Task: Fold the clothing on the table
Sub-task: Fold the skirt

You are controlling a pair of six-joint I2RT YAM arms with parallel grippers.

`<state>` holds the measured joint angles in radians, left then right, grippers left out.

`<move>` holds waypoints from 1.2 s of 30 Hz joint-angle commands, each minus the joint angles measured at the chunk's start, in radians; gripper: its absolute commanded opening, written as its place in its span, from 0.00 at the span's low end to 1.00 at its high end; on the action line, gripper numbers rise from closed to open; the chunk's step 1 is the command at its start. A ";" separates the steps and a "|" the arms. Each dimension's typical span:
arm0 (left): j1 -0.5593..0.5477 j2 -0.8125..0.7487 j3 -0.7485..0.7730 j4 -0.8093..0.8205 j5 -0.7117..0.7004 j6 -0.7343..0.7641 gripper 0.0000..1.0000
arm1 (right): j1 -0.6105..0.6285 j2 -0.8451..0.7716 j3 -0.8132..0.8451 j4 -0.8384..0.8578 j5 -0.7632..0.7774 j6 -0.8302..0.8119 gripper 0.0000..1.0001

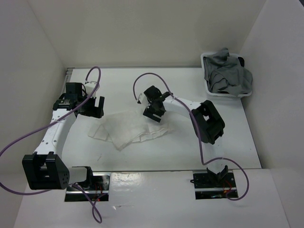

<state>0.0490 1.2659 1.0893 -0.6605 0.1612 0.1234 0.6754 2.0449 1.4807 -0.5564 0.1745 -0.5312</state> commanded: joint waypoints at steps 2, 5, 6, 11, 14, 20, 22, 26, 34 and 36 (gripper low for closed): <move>0.005 0.000 -0.003 0.016 0.009 -0.021 0.99 | -0.030 0.072 0.064 0.079 0.040 -0.032 0.90; 0.005 0.000 -0.003 0.016 0.009 -0.021 0.99 | -0.052 0.083 0.085 0.112 0.095 -0.013 0.90; 0.005 0.000 -0.003 0.016 0.009 -0.021 0.99 | -0.053 0.083 0.095 0.112 0.095 -0.013 0.90; 0.005 0.000 -0.003 0.016 0.009 -0.021 0.99 | -0.042 -0.055 0.145 0.060 -0.037 0.108 0.91; 0.005 -0.010 -0.003 0.016 -0.002 -0.021 0.99 | 0.012 -0.138 0.156 -0.003 -0.148 0.175 0.91; 0.005 -0.010 -0.003 0.025 -0.002 -0.021 0.99 | 0.131 -0.203 0.101 -0.059 -0.282 0.159 0.92; 0.005 -0.010 -0.003 0.025 -0.011 -0.021 0.99 | 0.153 -0.213 0.064 -0.059 -0.291 0.134 0.92; 0.005 -0.010 -0.003 0.025 -0.011 -0.030 0.99 | 0.164 -0.163 0.052 -0.028 -0.302 0.125 0.92; 0.005 -0.010 -0.012 0.035 -0.042 -0.041 0.99 | 0.193 -0.089 0.061 0.081 -0.291 0.198 0.92; 0.005 -0.010 -0.012 0.035 -0.052 -0.050 0.99 | 0.203 -0.065 0.098 0.081 -0.291 0.209 0.92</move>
<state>0.0490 1.2663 1.0874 -0.6502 0.1268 0.1001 0.8574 1.9675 1.5356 -0.5438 -0.1116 -0.3553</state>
